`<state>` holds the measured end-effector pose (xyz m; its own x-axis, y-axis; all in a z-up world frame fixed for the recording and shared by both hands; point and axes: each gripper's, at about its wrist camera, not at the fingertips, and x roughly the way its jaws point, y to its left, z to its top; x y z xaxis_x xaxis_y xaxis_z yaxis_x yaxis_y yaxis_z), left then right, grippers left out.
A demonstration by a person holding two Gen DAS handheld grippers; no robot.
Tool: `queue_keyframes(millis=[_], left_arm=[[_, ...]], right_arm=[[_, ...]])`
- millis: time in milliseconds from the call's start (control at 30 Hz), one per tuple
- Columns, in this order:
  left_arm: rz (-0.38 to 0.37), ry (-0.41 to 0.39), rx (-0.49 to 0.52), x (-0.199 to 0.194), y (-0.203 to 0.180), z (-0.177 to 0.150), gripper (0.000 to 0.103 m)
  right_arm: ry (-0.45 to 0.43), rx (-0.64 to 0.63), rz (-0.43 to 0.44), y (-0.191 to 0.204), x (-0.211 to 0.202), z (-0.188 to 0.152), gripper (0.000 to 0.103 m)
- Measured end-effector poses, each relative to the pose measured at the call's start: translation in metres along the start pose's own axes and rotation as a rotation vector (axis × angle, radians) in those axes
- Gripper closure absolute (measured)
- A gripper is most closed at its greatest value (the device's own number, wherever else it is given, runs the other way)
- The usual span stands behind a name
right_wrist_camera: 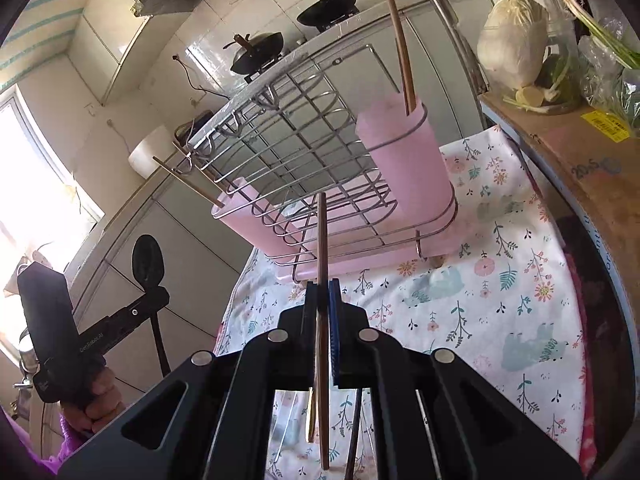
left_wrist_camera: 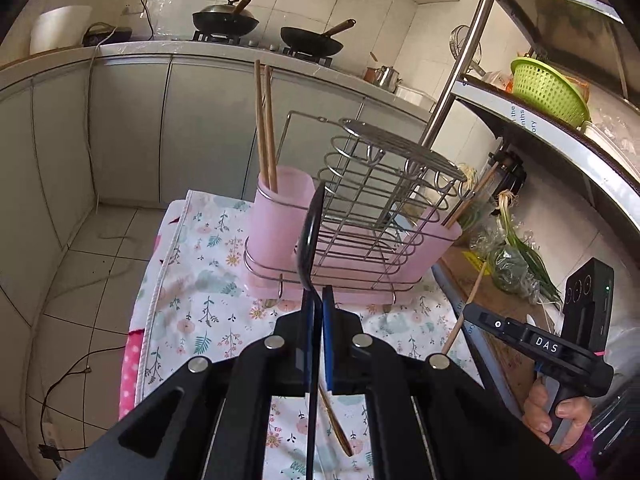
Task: Organize utensils
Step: 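Lift the black spoon and chopstick and carry them above the pink cup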
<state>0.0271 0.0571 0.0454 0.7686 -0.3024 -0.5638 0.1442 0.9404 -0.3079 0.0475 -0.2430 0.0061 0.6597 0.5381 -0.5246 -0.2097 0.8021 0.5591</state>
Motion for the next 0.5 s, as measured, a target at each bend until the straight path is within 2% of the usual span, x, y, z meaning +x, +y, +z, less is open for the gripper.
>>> queue_keyframes(millis=[233, 500], left_arm=[[-0.018, -0.041, 0.001, -0.011, -0.006, 0.009, 0.1], [-0.041, -0.097, -0.013, -0.019, -0.008, 0.027, 0.1]], right_arm=[[-0.049, -0.029, -0.009, 0.007, -0.01, 0.008, 0.097], [-0.108, -0.077, -0.018, 0.018, -0.026, 0.037, 0.097]])
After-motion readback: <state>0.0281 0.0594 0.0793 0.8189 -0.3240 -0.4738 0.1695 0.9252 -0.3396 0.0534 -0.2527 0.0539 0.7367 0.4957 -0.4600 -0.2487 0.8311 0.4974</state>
